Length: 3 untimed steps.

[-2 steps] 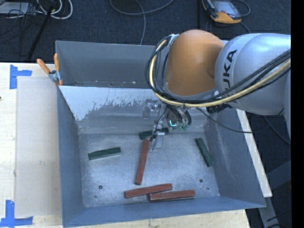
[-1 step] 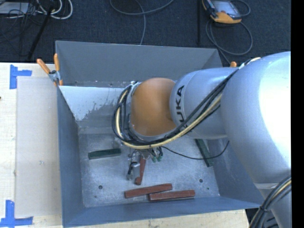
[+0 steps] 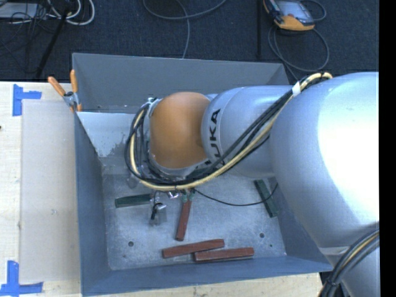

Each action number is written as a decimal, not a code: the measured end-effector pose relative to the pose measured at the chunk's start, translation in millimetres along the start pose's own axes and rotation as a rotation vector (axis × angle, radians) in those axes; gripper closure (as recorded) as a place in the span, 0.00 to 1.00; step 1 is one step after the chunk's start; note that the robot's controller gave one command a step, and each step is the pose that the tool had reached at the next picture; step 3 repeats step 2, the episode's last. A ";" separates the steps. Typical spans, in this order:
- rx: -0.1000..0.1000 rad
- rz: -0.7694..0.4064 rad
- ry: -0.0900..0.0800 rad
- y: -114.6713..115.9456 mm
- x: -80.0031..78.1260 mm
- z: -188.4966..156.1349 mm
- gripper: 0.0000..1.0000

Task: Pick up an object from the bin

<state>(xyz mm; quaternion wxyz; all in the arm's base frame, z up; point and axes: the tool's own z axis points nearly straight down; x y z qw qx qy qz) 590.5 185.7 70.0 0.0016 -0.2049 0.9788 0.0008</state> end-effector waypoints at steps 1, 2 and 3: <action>0.000 0.005 0.001 -1.4 0.5 -0.3 1.00; 0.002 -0.055 -0.007 -6.2 2.3 -149.8 1.00; 0.002 -0.055 -0.007 -6.2 2.3 -149.8 1.00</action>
Offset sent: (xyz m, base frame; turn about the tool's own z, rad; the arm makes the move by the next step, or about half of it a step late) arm 0.0000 0.0000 0.0000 0.0000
